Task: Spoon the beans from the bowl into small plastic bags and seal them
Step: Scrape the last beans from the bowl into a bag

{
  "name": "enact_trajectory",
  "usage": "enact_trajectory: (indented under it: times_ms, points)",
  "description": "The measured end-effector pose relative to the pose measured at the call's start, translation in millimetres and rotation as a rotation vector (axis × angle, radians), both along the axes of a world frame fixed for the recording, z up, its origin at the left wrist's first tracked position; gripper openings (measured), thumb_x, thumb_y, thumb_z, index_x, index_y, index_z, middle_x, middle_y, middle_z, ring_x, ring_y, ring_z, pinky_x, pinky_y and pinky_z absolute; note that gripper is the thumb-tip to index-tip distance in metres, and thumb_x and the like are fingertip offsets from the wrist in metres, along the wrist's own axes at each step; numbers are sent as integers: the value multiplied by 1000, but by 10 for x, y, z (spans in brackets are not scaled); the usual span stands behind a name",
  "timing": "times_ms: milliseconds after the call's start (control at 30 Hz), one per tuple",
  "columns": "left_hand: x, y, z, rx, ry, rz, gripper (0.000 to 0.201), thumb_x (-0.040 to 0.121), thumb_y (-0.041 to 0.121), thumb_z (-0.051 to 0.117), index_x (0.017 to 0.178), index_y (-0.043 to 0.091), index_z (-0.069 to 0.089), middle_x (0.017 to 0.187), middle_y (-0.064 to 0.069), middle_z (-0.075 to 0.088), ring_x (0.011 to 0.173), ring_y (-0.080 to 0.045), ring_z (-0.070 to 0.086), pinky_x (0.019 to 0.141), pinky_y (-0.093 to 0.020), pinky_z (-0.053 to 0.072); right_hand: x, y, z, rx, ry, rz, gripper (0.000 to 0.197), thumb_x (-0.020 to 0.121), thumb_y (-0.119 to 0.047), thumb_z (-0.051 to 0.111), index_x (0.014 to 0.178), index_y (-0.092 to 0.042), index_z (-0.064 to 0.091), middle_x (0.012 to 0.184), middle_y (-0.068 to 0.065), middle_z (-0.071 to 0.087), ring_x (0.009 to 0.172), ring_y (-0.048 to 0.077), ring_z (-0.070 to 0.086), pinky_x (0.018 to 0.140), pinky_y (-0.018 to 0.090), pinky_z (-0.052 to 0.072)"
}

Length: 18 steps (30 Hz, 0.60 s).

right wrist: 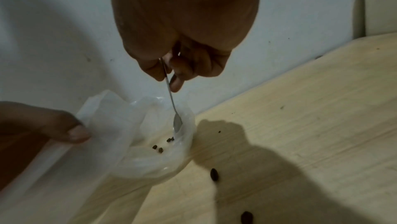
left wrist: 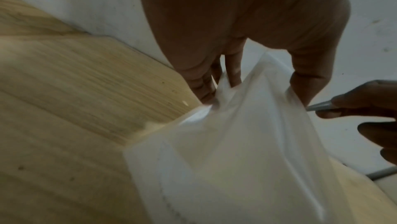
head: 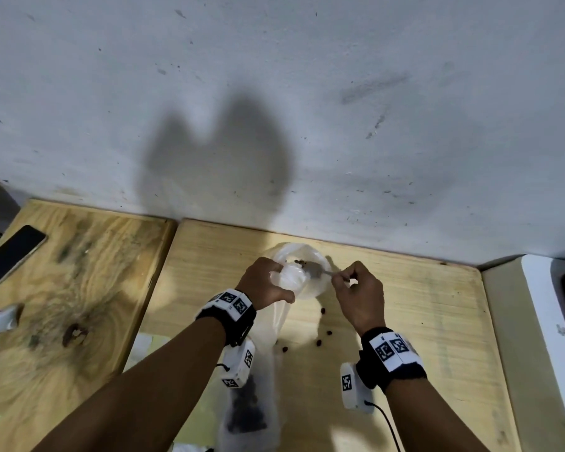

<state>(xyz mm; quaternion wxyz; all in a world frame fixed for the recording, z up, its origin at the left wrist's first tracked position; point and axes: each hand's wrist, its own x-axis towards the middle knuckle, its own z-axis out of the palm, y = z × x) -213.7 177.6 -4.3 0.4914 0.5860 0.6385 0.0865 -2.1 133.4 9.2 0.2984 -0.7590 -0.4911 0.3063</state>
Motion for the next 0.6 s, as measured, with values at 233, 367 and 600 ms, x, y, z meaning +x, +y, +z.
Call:
enact_trajectory:
  times_ms: [233,367,600]
  points:
    - [-13,-253,-31,156,-105,136,76,51,29,89,120,17,60,121,4,47,102,-15,56,82,-24,47,-149,-167,18,76,-170,24,26,87,-21,65,76,-19,41,64,-3,62,51,18,49,51,28,33]
    - [-12,-360,-44,217,-121,90,72,56,23,90,121,17,60,122,7,46,93,-14,59,74,-18,49,-202,-132,-25,69,-212,-35,23,91,-23,61,80,-15,42,65,-2,58,57,26,53,54,29,33]
    - [-7,-408,-26,216,-147,27,79,54,29,88,126,18,57,127,9,43,94,-15,59,79,-23,52,-334,-114,-108,73,-41,-224,25,85,-20,66,75,-11,45,58,1,53,53,26,51,52,34,43]
